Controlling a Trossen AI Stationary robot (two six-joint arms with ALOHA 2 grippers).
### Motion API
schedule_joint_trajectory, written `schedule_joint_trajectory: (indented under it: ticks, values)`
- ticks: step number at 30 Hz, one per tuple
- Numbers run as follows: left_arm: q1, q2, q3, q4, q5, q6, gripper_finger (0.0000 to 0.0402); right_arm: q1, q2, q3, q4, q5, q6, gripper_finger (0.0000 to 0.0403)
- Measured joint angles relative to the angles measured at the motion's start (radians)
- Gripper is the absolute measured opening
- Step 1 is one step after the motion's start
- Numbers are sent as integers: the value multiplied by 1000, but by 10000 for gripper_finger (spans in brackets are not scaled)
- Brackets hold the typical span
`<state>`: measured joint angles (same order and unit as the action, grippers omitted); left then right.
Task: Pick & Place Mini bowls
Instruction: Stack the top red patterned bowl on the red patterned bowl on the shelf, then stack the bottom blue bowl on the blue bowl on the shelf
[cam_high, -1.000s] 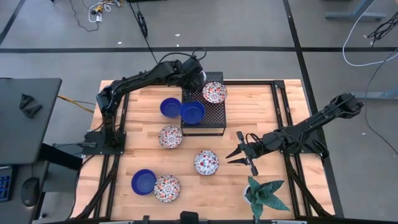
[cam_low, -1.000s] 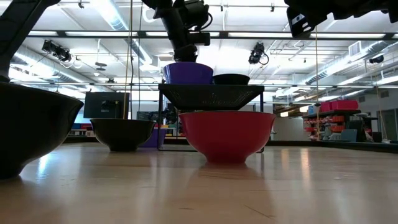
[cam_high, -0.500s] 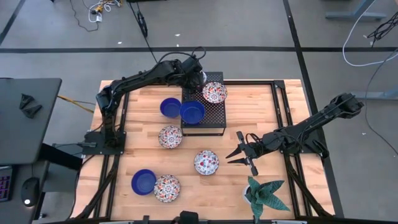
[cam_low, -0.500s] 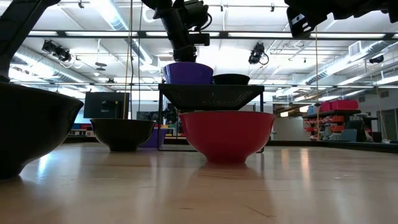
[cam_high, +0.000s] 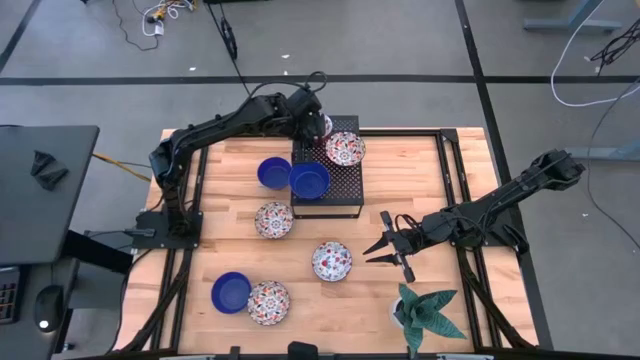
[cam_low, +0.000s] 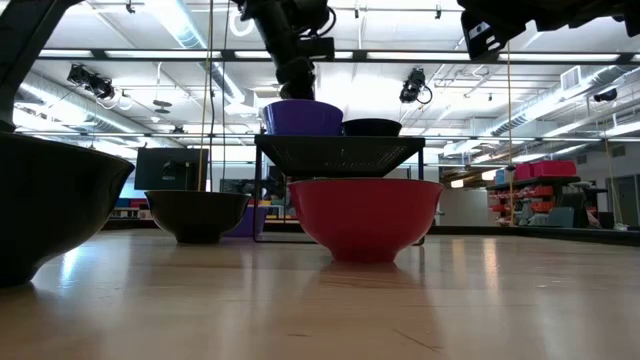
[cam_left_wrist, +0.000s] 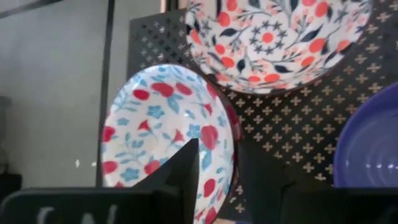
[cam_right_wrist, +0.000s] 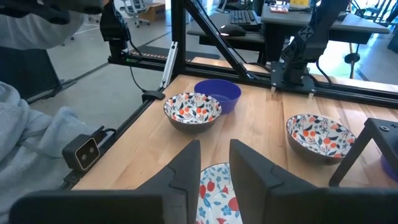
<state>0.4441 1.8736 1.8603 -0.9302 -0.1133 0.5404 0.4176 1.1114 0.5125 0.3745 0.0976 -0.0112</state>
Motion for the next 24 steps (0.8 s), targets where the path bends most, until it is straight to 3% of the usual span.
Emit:
schedule_joint_trajectory:
  ticks: [11, 24]
  values:
    - [21, 11, 0, -3, 76, -11, 10, 0, 0, 0, 0, 0, 8, 86]
    - [38, -11, 0, -28, 68, -14, 8, 0, 0, 0, -1, 0, 11, 86]
